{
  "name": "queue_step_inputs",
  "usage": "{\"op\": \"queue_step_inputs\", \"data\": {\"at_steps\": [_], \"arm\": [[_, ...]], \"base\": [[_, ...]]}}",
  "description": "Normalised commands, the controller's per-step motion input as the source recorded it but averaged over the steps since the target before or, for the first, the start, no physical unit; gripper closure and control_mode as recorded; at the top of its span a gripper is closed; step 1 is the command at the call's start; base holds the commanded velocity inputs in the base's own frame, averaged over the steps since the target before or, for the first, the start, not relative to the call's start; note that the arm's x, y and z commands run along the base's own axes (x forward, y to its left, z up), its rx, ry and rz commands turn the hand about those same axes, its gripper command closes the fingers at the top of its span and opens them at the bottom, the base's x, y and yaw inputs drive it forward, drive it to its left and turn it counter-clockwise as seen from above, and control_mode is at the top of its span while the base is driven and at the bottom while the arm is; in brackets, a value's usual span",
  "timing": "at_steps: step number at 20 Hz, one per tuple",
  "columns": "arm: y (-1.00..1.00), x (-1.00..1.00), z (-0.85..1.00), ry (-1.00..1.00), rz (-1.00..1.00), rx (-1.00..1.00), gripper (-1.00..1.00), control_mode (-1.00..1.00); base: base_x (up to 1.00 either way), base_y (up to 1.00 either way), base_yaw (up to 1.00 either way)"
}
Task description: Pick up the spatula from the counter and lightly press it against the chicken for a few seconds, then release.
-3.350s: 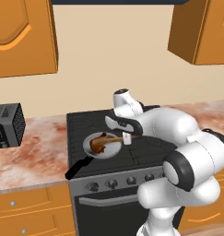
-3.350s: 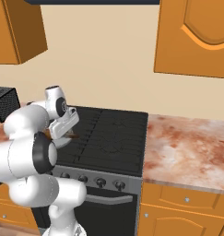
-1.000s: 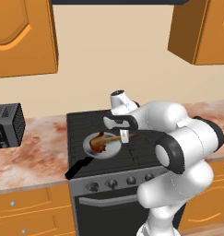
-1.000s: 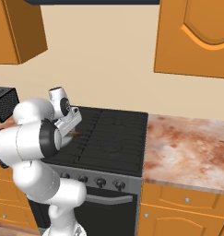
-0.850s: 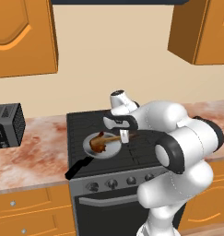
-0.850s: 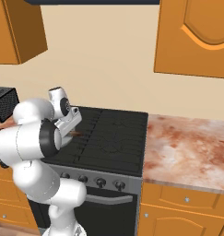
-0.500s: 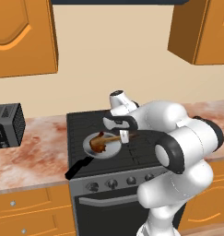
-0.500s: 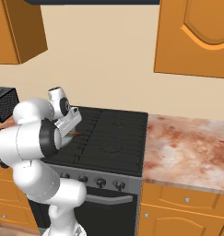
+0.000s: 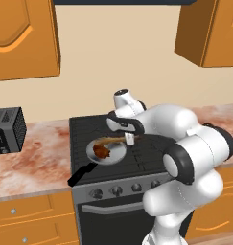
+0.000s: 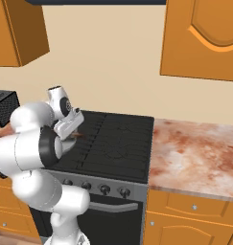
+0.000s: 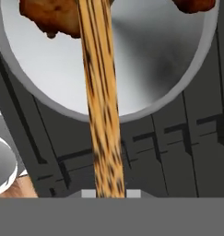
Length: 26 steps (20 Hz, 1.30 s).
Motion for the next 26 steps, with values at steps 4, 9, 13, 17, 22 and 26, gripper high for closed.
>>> {"op": "queue_step_inputs", "data": {"at_steps": [4, 9, 13, 17, 22, 26], "arm": [[-0.01, -0.16, 0.58, -0.06, 0.04, 0.03, 1.0, -1.0], [-0.08, -0.19, 0.45, -0.01, 0.04, 0.05, 1.0, -1.0], [-0.21, -0.2, 0.48, 0.0, 0.05, 0.09, 1.0, -1.0], [-0.25, -0.18, 0.46, 0.0, 0.04, 0.1, 1.0, -1.0], [-0.22, -0.19, 0.39, 0.0, 0.03, 0.1, 1.0, -1.0], [-0.2, -0.19, 0.19, -0.05, 0.0, 0.14, 1.0, -1.0]], "base": [[0.0, 0.0, 0.0], [0.0, 0.0, 0.0], [0.0, 0.0, 0.0], [0.0, 0.0, 0.0], [0.0, 0.0, 0.0], [0.0, 0.0, 0.0]]}}
